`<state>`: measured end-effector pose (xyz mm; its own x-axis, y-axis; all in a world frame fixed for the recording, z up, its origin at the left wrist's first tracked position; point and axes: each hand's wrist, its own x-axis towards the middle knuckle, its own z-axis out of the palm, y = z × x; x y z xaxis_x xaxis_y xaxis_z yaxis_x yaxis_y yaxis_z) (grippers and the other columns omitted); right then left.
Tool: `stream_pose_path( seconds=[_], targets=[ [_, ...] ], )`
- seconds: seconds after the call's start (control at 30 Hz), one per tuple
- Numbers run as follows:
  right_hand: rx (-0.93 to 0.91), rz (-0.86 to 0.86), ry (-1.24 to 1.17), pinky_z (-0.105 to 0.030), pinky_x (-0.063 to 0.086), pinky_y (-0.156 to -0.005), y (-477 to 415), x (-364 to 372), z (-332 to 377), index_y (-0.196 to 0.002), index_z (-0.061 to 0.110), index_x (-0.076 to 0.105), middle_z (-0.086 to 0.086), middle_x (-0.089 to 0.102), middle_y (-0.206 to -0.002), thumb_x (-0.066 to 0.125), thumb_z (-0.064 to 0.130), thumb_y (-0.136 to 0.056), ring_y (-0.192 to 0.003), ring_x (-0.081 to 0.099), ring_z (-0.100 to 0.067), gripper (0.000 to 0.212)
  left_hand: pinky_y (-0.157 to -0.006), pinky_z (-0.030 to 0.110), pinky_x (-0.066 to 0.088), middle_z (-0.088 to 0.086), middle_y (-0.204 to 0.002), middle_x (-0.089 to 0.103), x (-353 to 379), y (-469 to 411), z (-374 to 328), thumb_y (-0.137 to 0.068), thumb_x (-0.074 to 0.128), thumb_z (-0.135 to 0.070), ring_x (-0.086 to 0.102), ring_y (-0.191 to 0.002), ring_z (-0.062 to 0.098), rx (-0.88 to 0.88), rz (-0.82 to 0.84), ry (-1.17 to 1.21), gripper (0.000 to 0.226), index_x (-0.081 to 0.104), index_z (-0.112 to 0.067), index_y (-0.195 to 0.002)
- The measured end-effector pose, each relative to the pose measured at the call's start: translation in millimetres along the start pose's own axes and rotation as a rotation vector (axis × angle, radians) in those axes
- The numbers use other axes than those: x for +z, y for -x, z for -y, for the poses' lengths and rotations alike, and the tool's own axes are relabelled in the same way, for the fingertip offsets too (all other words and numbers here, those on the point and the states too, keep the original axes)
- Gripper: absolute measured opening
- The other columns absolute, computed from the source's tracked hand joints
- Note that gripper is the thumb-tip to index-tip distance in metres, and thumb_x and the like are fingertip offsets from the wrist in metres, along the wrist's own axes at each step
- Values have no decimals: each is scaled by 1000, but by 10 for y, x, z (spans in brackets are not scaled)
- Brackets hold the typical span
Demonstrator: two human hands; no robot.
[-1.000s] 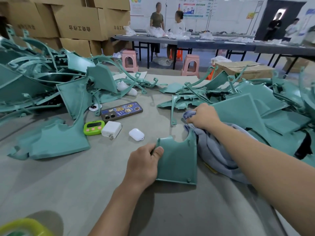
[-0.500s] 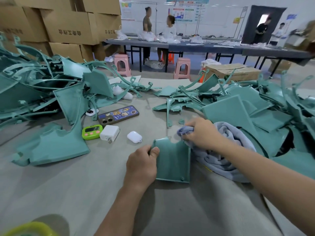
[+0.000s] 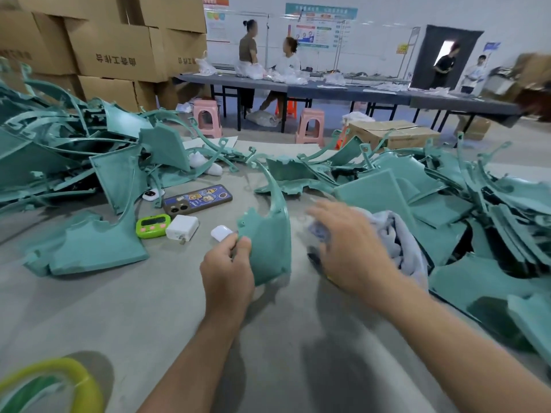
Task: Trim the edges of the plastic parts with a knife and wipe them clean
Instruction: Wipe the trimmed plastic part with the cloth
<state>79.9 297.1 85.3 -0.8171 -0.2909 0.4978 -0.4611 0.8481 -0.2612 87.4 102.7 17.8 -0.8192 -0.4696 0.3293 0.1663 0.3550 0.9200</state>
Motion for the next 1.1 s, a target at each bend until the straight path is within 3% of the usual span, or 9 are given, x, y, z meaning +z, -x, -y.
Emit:
stream_pose_path(
  seconds=[0.13,0.23,0.3,0.4,0.57,0.67,0.77,0.97,1.1],
  targets=[
    [307,235,-538,-10,40,-91,245,253,485,-132,52,48,40,61,-108,57,59,-82,-102,55,17,50,-70,35,57,5,-97,76,18,57,-101,-92,50,-28,70,-84,18,-213,331,652,34,78,-11,-102],
    [434,145,-948,-10,47,-85,286,265,559,-103,60,62,43,66,-99,61,48,-91,-99,60,21,17,-98,40,52,9,-124,71,36,100,-81,-95,44,-32,68,-113,20,-304,589,803,45,71,-15,-127],
    [465,189,-1147,-4,47,-73,303,198,518,-91,57,68,40,68,-88,64,35,-97,-87,63,20,23,-114,45,40,4,-137,65,43,116,-60,-95,44,-28,57,-131,19,-202,704,707,47,65,-16,-135],
    [605,173,-1191,-22,57,-68,384,135,388,-98,28,71,7,74,-86,69,18,-86,-77,69,-6,16,-117,33,37,-3,-146,58,68,170,-83,-88,51,-30,48,-139,13,-77,937,554,51,64,-23,-137],
    [1017,49,-1493,-44,62,-65,583,-51,122,-106,-9,66,-20,74,-89,43,-17,-84,-70,71,-29,33,-117,20,25,-10,-156,39,185,184,-89,-93,70,-30,37,-143,4,-14,535,-138,59,50,-28,-148],
    [1001,48,-1531,-39,61,-56,751,-55,-19,-105,-8,68,-22,76,-95,47,-15,-88,-71,73,-27,28,-108,41,48,-1,-134,64,204,126,-38,-93,69,-9,63,-122,19,-291,541,288,55,50,-11,-145],
    [1019,94,-1451,-26,51,-43,893,31,-67,-100,-4,69,-15,75,-79,56,-9,-90,-57,68,-19,17,-82,38,62,12,-107,77,231,145,-39,-97,60,-5,75,-94,27,-477,628,471,24,69,-4,-119],
    [949,146,-1348,-43,61,-85,917,156,-18,-110,-5,71,-23,76,-103,65,-7,-89,-88,73,-35,22,-75,36,59,8,-91,78,229,201,-50,-101,57,-13,74,-85,27,-223,495,235,17,73,-9,-96],
    [976,79,-1404,-35,64,-68,865,168,6,-102,0,73,-18,78,-94,60,-9,-92,-73,75,-27,19,-54,18,35,-2,-66,57,261,345,-113,-101,55,-30,52,-67,25,-1,312,-98,35,52,-8,-73]
  ],
)
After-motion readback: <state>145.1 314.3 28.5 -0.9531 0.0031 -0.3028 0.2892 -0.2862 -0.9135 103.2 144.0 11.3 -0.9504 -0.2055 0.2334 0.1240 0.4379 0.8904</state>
